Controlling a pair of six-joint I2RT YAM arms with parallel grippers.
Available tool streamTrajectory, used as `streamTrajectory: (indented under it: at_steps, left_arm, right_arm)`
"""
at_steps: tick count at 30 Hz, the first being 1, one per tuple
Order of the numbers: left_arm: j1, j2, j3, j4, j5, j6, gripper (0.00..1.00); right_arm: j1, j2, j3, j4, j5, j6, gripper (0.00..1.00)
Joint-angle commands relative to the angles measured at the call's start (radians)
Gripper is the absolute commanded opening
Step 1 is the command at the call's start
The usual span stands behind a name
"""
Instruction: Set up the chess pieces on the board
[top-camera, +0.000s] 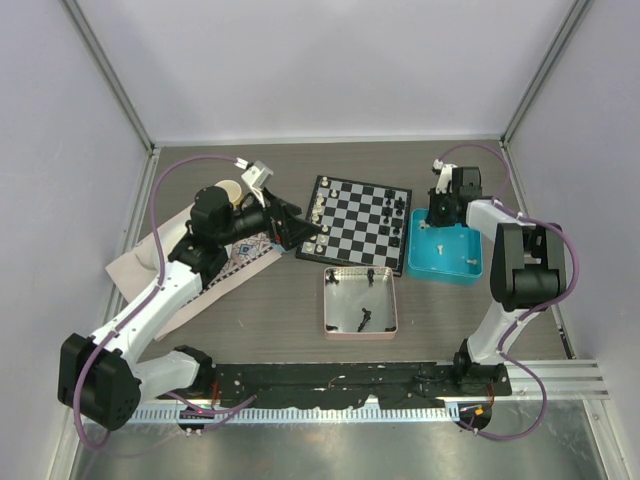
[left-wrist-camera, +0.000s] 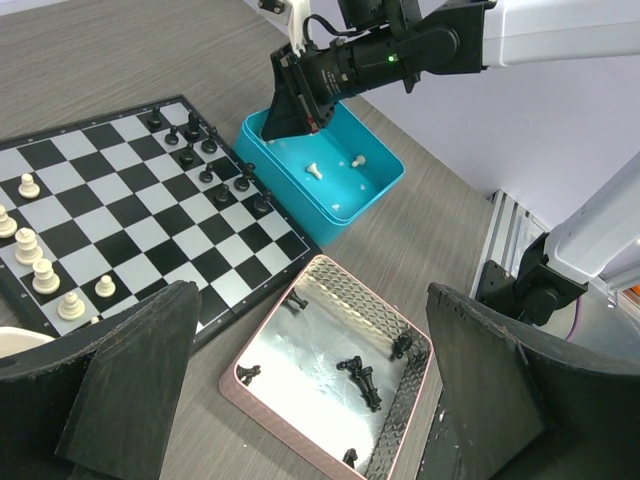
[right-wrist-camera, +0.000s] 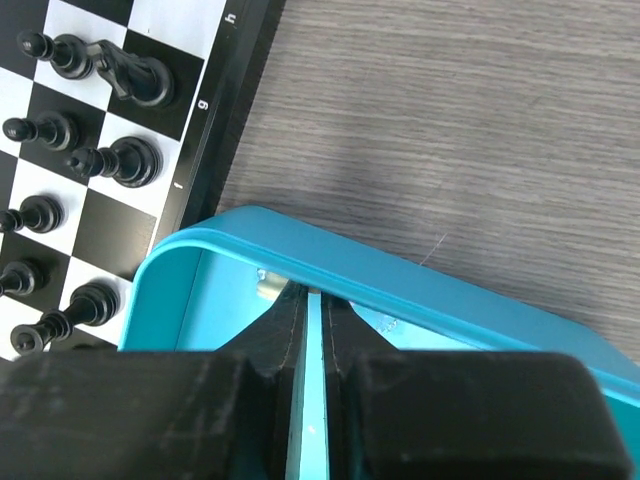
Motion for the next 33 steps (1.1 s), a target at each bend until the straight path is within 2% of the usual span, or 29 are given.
streamTrajectory:
  at_steps: [1, 11, 16, 19, 23, 28, 33]
  left_arm:
    - [-0.002, -0.035, 0.015, 0.026, 0.006, 0.013, 1.0]
    - [-0.002, -0.039, 0.021, 0.018, 0.007, 0.018, 1.0]
    - [-0.002, -0.058, 0.021, 0.007, -0.008, 0.034, 1.0]
    - [-0.002, -0.067, 0.021, -0.006, -0.023, 0.05, 1.0]
    - [-0.002, -0.091, 0.022, -0.034, -0.05, 0.074, 0.99]
    - [-0.002, -0.127, 0.021, -0.083, -0.095, 0.103, 1.0]
    - [-0.002, -0.185, 0.005, -0.157, -0.14, 0.139, 1.0]
  right_arm:
    - [0.006, -0.103, -0.012, -0.015, 0.02, -0.037, 0.05]
    - [0.006, -0.281, -0.04, -0.173, -0.001, -0.127, 0.04]
    - [0.015, -0.356, -0.003, -0.249, -0.084, -0.143, 0.04]
    - [0.1, -0.367, 0.045, -0.278, -0.118, -0.141, 0.04]
    - [0.207, -0.307, 0.143, -0.283, -0.159, -0.109, 0.04]
    - [0.371, -0.119, 0.296, -0.257, -0.176, -0.064, 0.04]
    - [0.462, 0.062, 0.434, -0.252, -0.153, -0.063, 0.04]
